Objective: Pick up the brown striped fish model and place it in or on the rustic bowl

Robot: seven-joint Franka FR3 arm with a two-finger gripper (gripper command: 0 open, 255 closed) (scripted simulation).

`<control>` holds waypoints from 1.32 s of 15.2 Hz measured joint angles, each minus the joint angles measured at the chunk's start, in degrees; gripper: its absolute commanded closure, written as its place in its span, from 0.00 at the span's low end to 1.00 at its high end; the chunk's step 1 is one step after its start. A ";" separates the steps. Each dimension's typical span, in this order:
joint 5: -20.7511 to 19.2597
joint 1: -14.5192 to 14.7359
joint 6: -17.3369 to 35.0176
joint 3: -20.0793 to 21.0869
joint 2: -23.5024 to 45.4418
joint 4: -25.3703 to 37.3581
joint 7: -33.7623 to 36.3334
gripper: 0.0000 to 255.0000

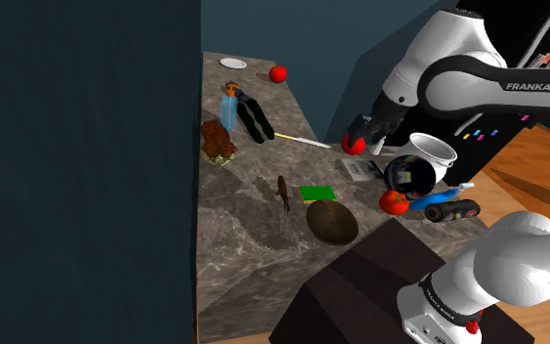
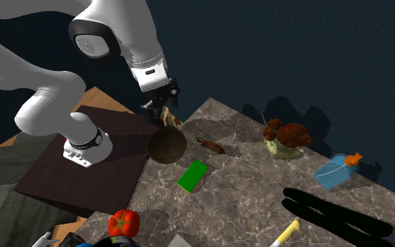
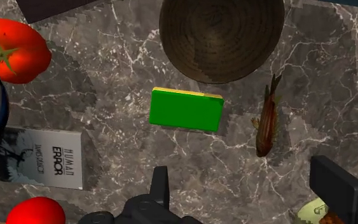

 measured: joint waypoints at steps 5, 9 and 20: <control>0.37 -0.18 10.62 2.74 9.27 -1.38 5.28 0.00; -0.25 -0.62 18.12 5.02 16.94 -1.18 9.95 0.00; -12.19 -1.83 35.73 8.32 43.23 6.75 28.58 0.00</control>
